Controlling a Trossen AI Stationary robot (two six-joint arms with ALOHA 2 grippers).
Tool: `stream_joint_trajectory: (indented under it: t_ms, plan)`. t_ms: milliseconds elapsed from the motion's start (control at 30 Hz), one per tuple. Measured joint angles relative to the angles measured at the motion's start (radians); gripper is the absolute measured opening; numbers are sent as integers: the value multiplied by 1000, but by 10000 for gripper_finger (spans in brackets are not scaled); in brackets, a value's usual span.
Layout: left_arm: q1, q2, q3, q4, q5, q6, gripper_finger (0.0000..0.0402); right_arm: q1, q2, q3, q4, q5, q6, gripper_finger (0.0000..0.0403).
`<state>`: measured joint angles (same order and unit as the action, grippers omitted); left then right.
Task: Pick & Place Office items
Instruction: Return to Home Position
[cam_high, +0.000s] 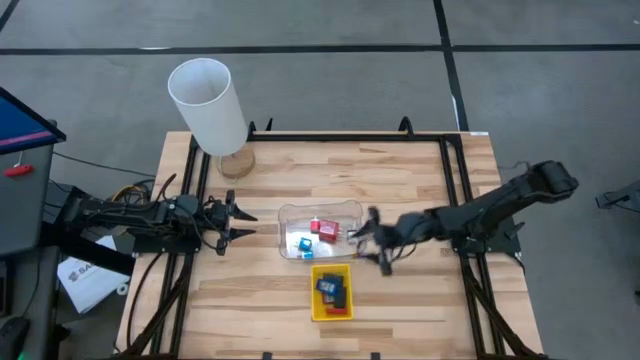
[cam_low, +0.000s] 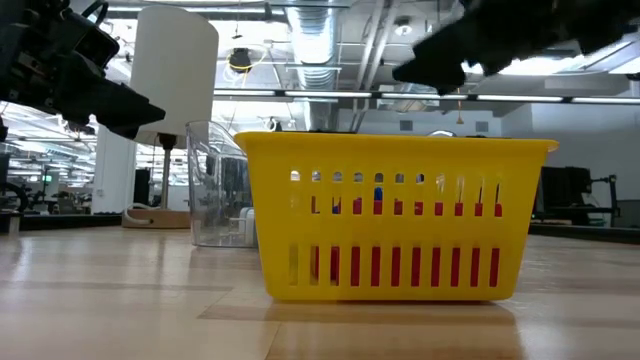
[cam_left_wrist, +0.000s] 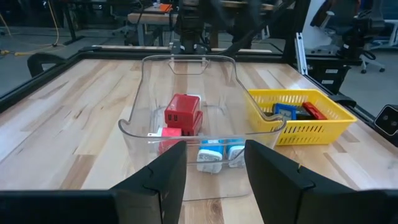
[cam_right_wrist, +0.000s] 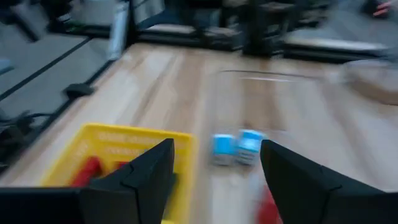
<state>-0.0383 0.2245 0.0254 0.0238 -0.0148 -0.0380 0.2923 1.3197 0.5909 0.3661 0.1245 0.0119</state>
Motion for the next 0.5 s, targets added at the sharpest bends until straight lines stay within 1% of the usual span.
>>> stream_joint_trajectory:
  t_ms: [100,167,233,367,500]
  plan:
    - [0,0,0,0,0,0,159,-25,-123,-119,52,7,-17,232]
    - [0,0,0,0,0,0,159,-33,-201,-202,98,-19,-16,232]
    - [0,0,0,0,0,0,159,-32,-275,-281,134,-22,-15,232]
    - [0,0,0,0,0,0,159,-39,-404,-424,176,8,-33,232]
    - [0,0,0,0,0,0,159,-55,-506,-533,219,34,-43,232]
